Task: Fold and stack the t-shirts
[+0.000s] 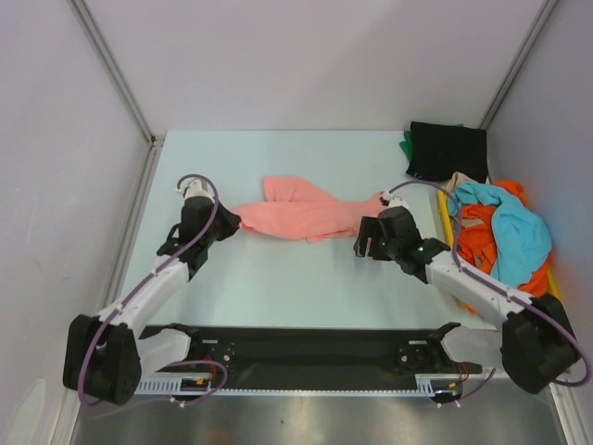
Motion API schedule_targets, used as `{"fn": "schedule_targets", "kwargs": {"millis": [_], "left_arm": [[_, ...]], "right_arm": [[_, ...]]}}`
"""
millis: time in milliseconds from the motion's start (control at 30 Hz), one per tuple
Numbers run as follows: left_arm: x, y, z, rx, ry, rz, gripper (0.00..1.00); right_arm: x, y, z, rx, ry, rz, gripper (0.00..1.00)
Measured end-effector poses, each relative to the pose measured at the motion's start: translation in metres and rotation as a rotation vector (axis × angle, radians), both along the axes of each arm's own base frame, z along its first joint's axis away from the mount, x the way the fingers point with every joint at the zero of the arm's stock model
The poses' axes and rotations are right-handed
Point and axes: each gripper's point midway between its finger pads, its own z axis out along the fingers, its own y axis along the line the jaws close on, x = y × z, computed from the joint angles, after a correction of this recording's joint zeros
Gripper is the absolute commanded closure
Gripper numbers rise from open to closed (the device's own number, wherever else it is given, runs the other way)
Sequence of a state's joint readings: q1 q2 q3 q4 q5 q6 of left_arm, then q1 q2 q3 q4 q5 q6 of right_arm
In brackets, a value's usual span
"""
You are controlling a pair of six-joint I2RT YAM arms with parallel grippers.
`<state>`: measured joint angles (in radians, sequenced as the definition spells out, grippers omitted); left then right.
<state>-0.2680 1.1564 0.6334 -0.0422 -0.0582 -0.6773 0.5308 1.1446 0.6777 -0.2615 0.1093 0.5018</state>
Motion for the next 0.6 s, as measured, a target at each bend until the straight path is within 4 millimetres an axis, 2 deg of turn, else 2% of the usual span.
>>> {"fn": "schedule_targets", "kwargs": {"millis": [67, 100, 367, 500, 600], "left_arm": [[-0.003, 0.004, 0.018, -0.008, -0.051, 0.008, 0.95], [-0.005, 0.006, 0.020, -0.007, -0.060, 0.014, 0.95], [-0.029, 0.018, -0.023, 0.025, 0.064, 0.027, 0.99], [-0.031, 0.018, -0.026, 0.022, 0.075, 0.022, 1.00], [-0.032, 0.017, -0.026, 0.019, 0.075, 0.019, 1.00]], "right_arm": [[0.000, 0.001, -0.014, -0.044, 0.044, -0.011, 0.28], [0.000, 0.001, -0.019, -0.061, 0.056, -0.021, 0.28], [-0.001, -0.018, -0.047, -0.204, 0.100, -0.109, 0.39], [0.001, -0.027, -0.065, -0.275, 0.132, -0.137, 0.41], [0.001, -0.032, -0.081, -0.332, 0.168, -0.150, 0.47]]}}
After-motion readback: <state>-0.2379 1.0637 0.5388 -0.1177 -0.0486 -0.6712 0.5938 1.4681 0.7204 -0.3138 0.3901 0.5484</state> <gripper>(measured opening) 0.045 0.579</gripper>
